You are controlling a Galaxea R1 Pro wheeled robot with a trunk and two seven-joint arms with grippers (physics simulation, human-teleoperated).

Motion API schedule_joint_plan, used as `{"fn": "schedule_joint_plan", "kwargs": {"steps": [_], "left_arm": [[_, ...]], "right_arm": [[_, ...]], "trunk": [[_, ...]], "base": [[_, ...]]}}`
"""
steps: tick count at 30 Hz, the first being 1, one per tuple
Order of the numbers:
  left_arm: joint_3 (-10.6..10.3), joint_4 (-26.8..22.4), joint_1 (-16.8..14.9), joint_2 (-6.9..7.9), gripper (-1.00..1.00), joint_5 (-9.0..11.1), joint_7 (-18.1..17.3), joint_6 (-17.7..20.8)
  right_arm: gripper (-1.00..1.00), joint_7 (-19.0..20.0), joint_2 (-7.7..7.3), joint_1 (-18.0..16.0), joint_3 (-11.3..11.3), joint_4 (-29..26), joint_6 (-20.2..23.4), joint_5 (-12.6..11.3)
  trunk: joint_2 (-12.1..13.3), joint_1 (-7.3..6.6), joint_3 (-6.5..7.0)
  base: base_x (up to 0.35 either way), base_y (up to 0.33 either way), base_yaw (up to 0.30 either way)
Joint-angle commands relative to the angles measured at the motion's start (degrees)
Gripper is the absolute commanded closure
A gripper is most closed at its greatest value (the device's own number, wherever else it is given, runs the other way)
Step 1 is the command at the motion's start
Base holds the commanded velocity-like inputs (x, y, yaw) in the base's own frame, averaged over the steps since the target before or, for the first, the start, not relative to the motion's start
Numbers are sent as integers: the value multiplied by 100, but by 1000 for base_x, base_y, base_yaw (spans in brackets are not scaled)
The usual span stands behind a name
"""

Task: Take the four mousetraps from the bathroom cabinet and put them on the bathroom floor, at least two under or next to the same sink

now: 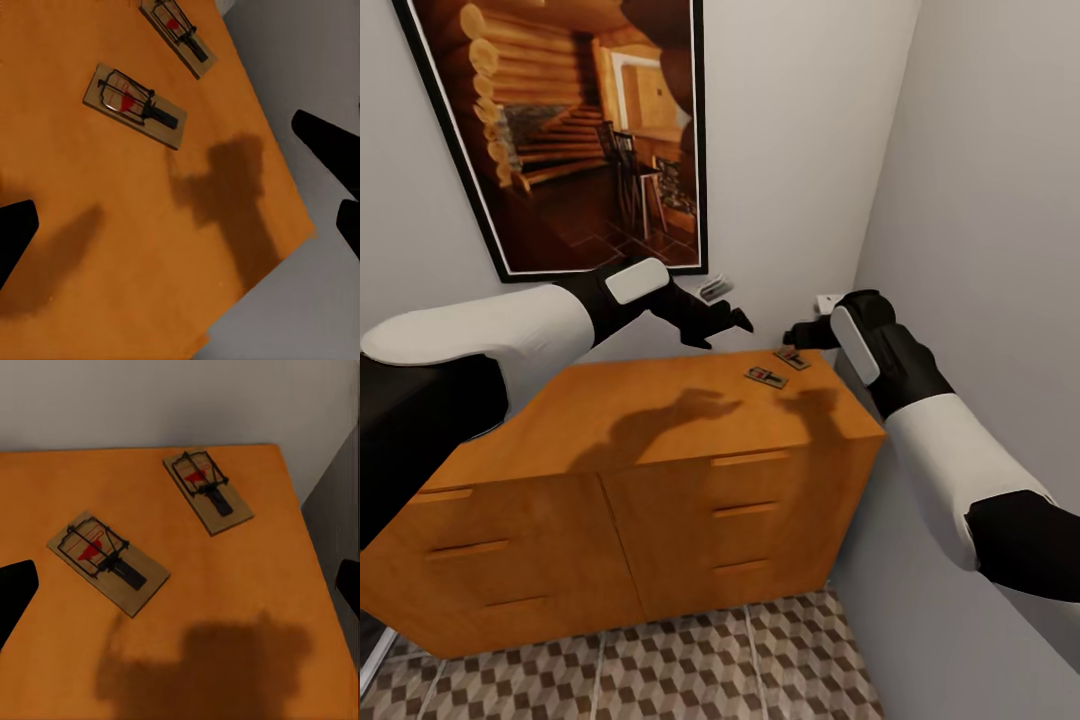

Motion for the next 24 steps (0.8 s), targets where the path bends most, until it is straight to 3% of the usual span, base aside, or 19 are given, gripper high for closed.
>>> {"fn": "schedule_joint_plan", "kwargs": {"steps": [1,10,19,24], "left_arm": [[-27,2,-8,-1,-100,60,38,10],[3,-8,-8,7,-100,60,163,10],[-2,4,-8,12,-100,60,173,5],[8,5,-8,10,-100,60,191,0]], "right_arm": [[-100,-58,-14,-6,26,-35,14,-62],[-100,-66,-70,-7,29,-196,18,-66],[-100,-51,-69,-8,41,-277,18,-90],[-100,-29,-67,-19,250,-253,18,-104]], "trunk": [[-3,1,-6],[-3,1,-6],[-3,1,-6],[-3,1,-6]], "base": [[108,-9,0],[227,-67,0],[40,-13,0],[5,-1,0]]}}
